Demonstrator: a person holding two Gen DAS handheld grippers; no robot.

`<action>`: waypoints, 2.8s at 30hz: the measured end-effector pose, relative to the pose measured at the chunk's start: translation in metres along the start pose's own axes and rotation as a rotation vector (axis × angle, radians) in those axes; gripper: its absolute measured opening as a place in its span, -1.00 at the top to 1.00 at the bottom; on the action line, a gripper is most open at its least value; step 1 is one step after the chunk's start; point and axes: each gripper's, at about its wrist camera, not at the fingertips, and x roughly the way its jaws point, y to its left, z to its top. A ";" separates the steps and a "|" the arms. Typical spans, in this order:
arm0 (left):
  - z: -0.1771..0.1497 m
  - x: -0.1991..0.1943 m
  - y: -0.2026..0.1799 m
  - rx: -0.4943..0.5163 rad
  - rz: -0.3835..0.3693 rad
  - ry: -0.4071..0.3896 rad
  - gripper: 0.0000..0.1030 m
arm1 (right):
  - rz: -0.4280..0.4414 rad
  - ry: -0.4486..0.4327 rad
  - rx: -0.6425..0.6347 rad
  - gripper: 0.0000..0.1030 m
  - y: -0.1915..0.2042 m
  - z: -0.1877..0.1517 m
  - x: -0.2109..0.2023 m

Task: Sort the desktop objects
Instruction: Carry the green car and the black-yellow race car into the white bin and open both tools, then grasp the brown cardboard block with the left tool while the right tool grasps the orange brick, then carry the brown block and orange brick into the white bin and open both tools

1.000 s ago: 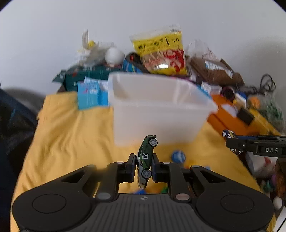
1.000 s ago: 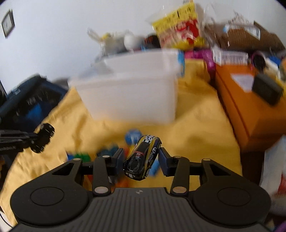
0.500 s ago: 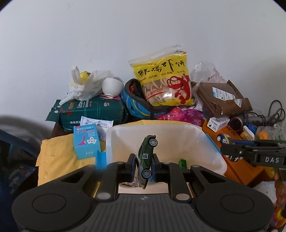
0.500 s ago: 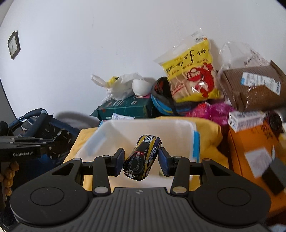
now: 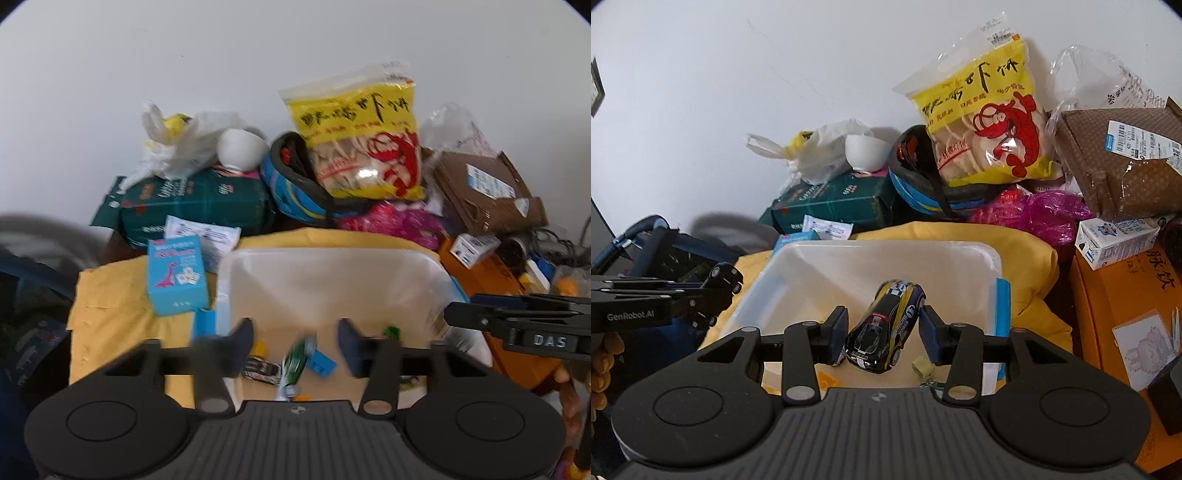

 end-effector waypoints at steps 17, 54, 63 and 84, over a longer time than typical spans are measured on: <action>-0.201 -0.062 -0.014 0.115 -0.076 0.016 -0.10 | 0.050 0.067 -0.170 -0.12 0.028 -0.160 -0.050; -0.247 -0.065 -0.017 0.030 -0.077 0.034 0.08 | 0.005 0.142 -0.283 0.45 0.049 -0.236 -0.030; -0.198 -0.074 -0.005 -0.014 -0.070 -0.033 0.08 | 0.011 0.023 -0.166 0.45 0.036 -0.203 -0.071; -0.009 -0.038 -0.005 0.042 -0.057 -0.048 0.08 | 0.042 -0.083 -0.072 0.45 0.014 -0.012 -0.042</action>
